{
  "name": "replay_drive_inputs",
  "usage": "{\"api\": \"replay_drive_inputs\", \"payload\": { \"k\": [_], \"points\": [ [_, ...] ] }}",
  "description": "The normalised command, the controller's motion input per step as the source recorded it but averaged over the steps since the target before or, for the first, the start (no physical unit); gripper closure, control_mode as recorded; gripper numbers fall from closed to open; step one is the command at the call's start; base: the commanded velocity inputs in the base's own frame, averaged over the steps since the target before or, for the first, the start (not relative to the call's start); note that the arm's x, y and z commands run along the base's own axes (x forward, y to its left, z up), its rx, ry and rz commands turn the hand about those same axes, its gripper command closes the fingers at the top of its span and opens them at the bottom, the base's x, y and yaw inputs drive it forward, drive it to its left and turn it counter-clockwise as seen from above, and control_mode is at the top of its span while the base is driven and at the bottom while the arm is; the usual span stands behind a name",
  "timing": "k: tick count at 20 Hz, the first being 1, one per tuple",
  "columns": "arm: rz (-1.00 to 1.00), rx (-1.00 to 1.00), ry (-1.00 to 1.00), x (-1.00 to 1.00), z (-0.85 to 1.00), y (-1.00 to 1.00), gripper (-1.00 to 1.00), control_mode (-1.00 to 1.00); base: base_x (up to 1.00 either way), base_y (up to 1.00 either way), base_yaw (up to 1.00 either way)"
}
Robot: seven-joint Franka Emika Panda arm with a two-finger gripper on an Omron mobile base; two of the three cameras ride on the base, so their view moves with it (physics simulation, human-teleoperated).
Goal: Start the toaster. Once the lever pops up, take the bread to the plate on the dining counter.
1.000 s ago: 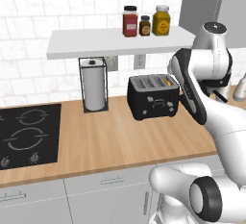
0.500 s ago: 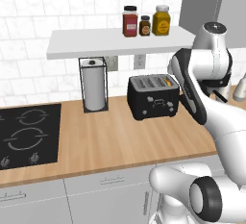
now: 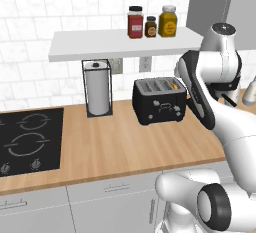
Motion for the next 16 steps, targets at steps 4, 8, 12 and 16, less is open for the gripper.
{"api": "replay_drive_inputs", "payload": {
  "k": [4, 8, 12, 16],
  "points": [
    [0.00, 0.00, 0.00, 0.00, 0.00, 0.00, -1.00, -1.00, 0.00, 0.00, 0.00],
    [0.00, 0.00, 0.00, 0.00, 0.00, 0.00, -1.00, -1.00, 0.00, 0.00, 0.00],
    [0.00, 0.00, 0.00, 0.00, 0.00, 0.00, -1.00, -1.00, 0.00, 0.00, 0.00],
    [0.00, 0.00, 0.00, 0.00, 0.00, 0.00, -1.00, -1.00, 0.00, 0.00, 0.00]
  ]
}}
